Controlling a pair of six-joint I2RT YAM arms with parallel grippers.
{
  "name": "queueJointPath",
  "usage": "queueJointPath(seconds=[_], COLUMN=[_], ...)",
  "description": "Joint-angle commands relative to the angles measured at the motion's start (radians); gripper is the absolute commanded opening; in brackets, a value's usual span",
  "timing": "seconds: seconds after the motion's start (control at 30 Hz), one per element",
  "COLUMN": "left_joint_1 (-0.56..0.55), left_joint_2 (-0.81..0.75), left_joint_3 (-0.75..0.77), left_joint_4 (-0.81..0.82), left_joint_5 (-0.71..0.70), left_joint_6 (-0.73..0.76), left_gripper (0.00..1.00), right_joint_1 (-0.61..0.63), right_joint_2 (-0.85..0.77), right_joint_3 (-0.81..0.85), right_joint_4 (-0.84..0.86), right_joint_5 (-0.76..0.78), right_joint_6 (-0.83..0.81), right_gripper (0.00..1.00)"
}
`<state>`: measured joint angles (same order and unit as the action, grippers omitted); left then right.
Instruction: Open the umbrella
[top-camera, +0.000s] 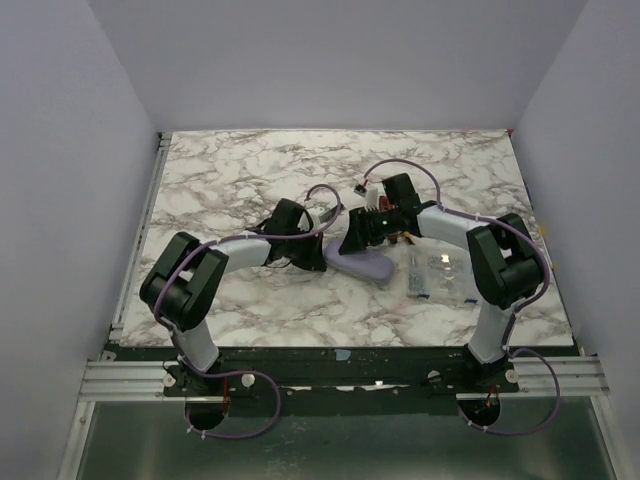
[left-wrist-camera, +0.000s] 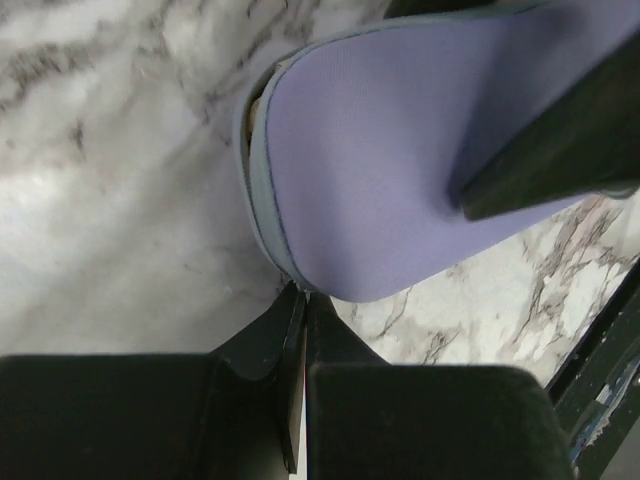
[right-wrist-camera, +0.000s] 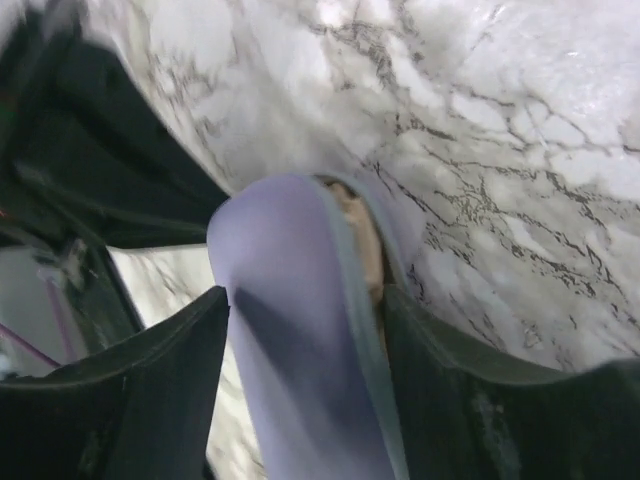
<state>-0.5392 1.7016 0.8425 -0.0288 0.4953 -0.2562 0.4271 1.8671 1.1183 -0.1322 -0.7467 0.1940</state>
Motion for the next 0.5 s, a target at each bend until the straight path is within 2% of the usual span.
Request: queueJointPath(seconds=[0.0,0.1,0.27,0.37,0.47], left_joint_1=[0.044,0.063,0.082,0.093,0.091], left_joint_2=[0.055,0.074,0.092,0.101,0.103], left_joint_3=[0.117,0.155,0.187,0.191,0.186], left_joint_4=[0.03,-0.01,-0.023,-0.023,-0.016], left_joint_5=[0.061,0.066,0.065,0.063,0.07], left_joint_6=[0.009,0.03,0.046,0.05,0.061], left_gripper=[0.0,0.0,0.0,0.0,0.0], right_joint_1=[0.017,0.018,-0.002,-0.016,-0.018], right_joint_2=[-0.011,-0.041,-0.052,-0.047,-0.022], right_joint_3=[0.01,0.006,-0.002,-0.015,-0.02], right_joint_4=[-0.153,-0.224,-0.318,-0.335,-0.292], right_joint_5=[-0.016,0.013,0.066,0.045,0.014], right_joint_6=[-0.212,-0.338,-0.447,-0.449,-0.374], right_gripper=[0.74,0.85,0.88,0.8,0.61])
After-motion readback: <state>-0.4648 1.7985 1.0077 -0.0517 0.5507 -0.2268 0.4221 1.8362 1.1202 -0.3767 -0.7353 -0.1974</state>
